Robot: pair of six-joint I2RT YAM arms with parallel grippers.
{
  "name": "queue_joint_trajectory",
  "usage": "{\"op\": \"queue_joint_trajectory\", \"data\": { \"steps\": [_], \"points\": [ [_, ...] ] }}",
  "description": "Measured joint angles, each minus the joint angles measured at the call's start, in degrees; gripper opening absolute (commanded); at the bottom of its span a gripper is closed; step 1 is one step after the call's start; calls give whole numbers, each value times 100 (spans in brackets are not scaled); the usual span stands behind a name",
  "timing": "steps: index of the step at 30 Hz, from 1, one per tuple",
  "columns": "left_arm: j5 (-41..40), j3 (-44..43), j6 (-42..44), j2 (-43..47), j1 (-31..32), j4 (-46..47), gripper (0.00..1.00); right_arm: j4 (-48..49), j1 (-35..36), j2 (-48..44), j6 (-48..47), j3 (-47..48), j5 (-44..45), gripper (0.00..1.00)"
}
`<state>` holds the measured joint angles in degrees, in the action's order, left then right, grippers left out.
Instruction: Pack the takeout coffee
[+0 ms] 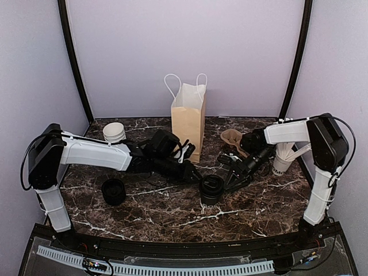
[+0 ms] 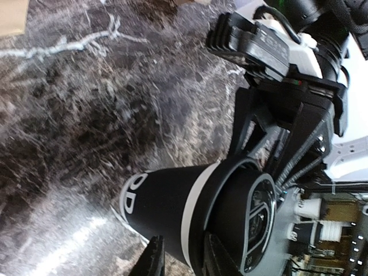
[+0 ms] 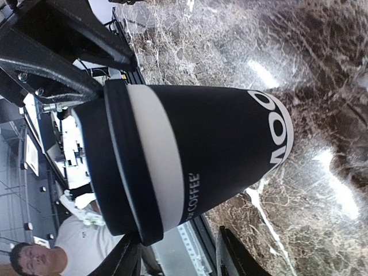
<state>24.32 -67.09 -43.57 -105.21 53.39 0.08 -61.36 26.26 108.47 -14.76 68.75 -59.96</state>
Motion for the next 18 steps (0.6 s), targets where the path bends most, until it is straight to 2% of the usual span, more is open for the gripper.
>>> {"op": "queue_joint_trajectory", "data": {
  "steps": [8,18],
  "points": [
    [-1021,-435,684,111,155,-632,31,184,42,-232,-278,138,245,49],
    [-1349,-940,1198,120,164,-1139,38,286,-22,-448,-457,219,455,51]
  ]
}}
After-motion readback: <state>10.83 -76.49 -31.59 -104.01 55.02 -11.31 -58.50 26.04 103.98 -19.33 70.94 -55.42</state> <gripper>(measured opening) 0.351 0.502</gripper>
